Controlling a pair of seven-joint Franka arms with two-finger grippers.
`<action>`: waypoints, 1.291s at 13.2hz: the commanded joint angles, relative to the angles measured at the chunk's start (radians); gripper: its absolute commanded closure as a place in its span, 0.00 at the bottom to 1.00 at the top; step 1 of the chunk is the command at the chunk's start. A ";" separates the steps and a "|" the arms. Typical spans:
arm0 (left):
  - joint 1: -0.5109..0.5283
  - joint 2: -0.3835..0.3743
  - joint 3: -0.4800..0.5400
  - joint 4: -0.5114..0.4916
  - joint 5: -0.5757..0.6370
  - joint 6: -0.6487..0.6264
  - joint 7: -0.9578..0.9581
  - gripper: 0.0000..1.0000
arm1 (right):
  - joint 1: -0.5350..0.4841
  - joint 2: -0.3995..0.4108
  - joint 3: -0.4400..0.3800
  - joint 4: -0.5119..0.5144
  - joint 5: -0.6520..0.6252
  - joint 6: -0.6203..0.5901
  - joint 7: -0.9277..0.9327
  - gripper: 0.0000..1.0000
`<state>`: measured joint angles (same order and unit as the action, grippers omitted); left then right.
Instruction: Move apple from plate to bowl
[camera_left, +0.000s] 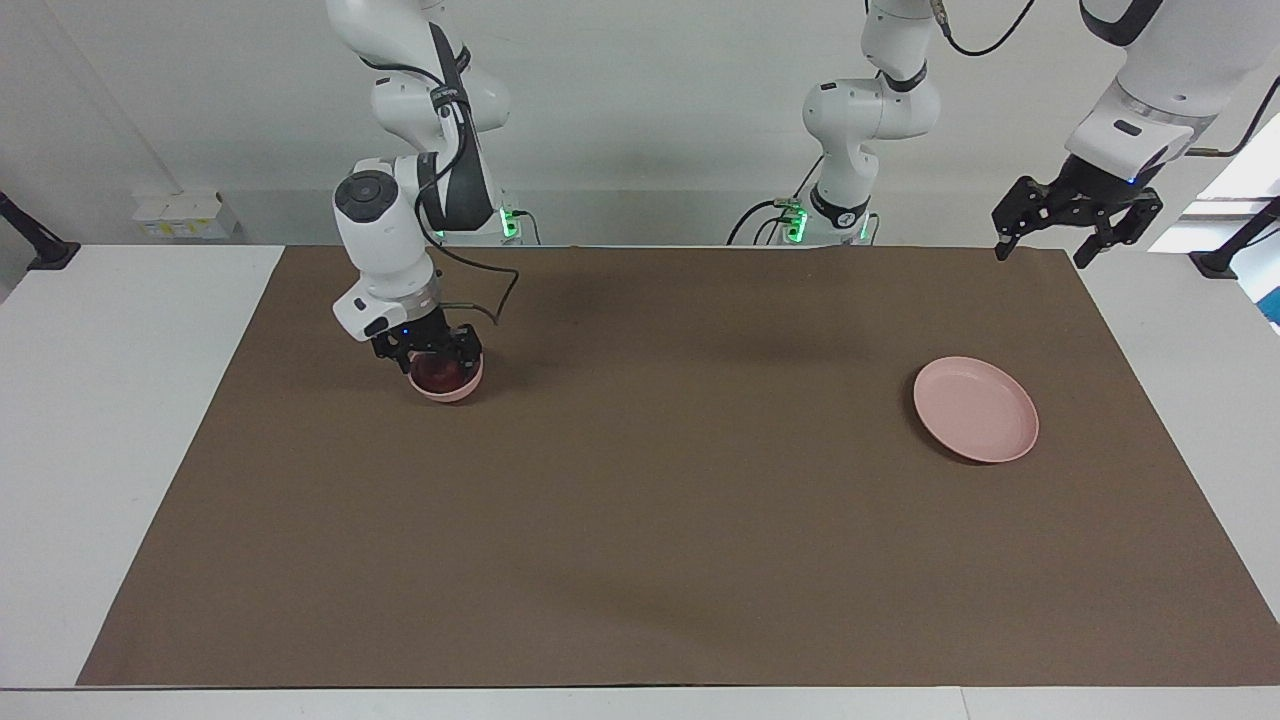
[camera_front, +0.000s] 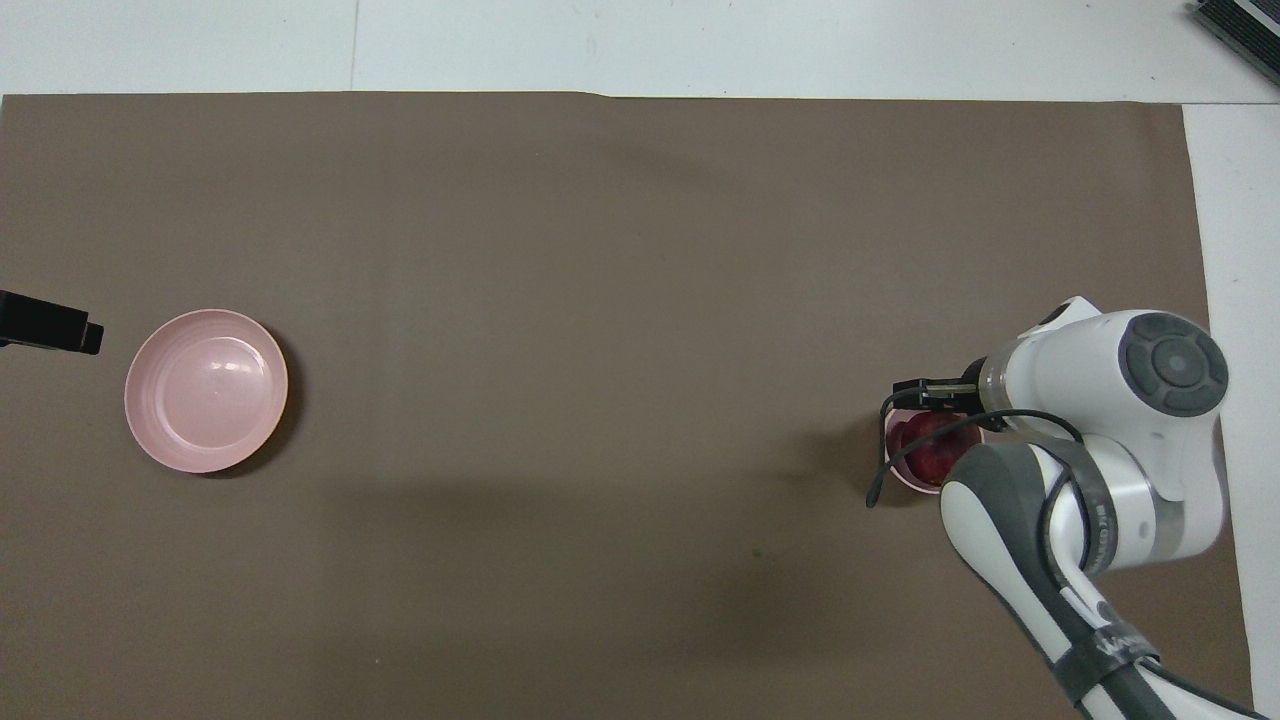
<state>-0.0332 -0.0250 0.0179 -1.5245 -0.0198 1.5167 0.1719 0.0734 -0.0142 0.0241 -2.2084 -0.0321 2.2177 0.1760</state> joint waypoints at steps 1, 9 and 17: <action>-0.002 -0.023 0.007 -0.020 -0.011 -0.009 -0.009 0.00 | -0.018 -0.001 -0.003 0.103 -0.009 -0.103 -0.059 0.00; -0.004 -0.023 0.007 -0.020 -0.011 -0.010 -0.011 0.00 | -0.058 0.000 -0.003 0.465 -0.002 -0.432 -0.107 0.00; -0.005 -0.023 0.005 -0.022 -0.011 -0.009 -0.011 0.00 | -0.061 -0.003 -0.003 0.700 0.034 -0.717 -0.095 0.00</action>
<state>-0.0332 -0.0251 0.0179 -1.5246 -0.0199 1.5158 0.1711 0.0272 -0.0283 0.0144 -1.5476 -0.0227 1.5277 0.0840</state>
